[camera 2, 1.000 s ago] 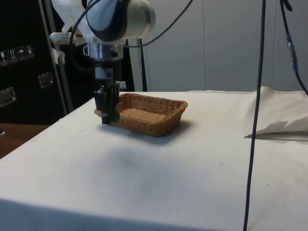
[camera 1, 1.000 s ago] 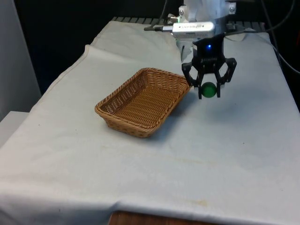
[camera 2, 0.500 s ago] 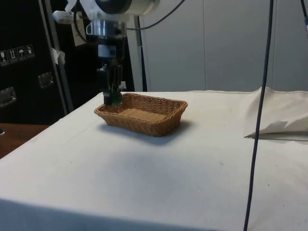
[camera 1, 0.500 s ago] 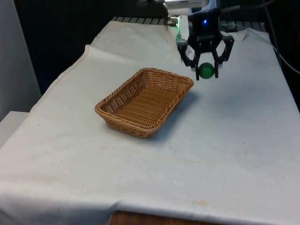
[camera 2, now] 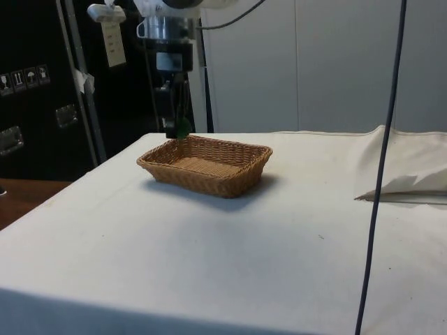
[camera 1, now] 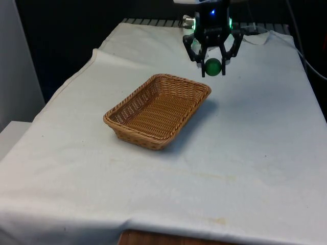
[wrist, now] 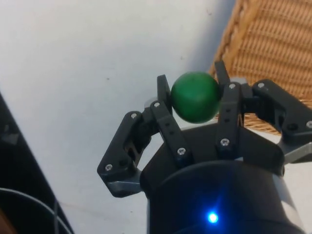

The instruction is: Pick up the ball and place it into the basket.

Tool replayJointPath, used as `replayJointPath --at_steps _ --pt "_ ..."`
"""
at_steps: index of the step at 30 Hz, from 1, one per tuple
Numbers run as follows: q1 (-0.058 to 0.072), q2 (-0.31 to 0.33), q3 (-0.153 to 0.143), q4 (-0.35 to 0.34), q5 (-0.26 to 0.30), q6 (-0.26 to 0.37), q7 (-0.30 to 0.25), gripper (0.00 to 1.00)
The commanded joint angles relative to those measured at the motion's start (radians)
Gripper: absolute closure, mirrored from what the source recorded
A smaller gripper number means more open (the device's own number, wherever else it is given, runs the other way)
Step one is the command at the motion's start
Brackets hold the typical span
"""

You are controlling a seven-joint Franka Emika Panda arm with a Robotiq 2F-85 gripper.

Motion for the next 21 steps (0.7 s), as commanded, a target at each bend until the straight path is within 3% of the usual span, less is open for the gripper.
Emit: replayJointPath --at_steps 1,3,5,11,20,21 --pt "0.003 0.001 -0.013 -0.001 -0.029 0.002 0.012 1.0" --pt "0.0 0.0 -0.008 0.0 -0.016 0.0 0.001 1.0" --pt "0.003 -0.001 -0.025 -0.001 -0.048 0.001 0.012 1.0" --pt "-0.001 0.0 -0.046 -0.004 -0.058 0.001 -0.006 1.0" --pt "-0.017 0.032 -0.081 -0.049 -0.035 0.08 -0.072 1.0" --pt "-0.009 0.031 -0.089 -0.048 -0.046 0.071 -0.06 1.0"
